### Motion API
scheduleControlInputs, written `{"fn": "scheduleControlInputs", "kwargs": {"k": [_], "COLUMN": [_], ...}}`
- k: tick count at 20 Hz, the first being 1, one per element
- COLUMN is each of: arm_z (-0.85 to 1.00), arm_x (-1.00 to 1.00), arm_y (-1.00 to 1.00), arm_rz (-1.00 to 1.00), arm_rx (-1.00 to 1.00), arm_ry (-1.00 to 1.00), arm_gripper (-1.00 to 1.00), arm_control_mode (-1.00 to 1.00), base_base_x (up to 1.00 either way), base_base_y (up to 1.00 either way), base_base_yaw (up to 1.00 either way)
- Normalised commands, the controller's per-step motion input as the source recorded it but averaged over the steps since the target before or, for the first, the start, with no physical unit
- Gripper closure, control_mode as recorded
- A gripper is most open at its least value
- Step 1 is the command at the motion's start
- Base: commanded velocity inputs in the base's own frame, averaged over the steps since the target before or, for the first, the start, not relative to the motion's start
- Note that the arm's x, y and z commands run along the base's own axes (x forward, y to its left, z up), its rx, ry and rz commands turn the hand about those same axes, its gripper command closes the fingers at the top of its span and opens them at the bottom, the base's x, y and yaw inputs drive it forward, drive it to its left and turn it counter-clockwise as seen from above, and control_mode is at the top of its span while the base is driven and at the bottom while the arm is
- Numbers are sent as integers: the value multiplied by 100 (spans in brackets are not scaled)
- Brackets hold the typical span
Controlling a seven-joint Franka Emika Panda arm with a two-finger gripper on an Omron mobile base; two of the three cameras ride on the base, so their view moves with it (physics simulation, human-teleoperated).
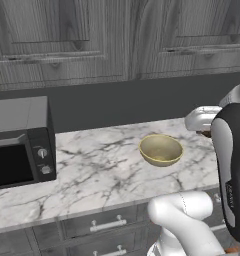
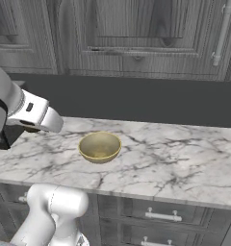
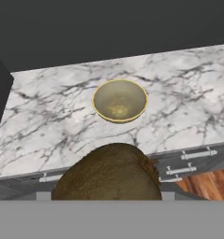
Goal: Take the orange, mushroom, and kiwi from the freezer and place them in the bowl on the counter.
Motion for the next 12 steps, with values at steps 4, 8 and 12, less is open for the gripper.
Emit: {"fn": "scheduleControlInputs", "kwargs": {"k": [4,8,12], "arm_z": [-52,-99,-84], "arm_x": [85,100,82], "arm_y": [1,0,-19], "arm_rz": [0,0,2], "arm_rx": [0,1,5], "arm_ry": [12,31,20], "arm_gripper": [100,100,100], "arm_control_mode": [-100,-100,-100], "base_base_x": [0,0,0], "base_base_y": [0,0,0], "base_base_yaw": [0,0,0]}}
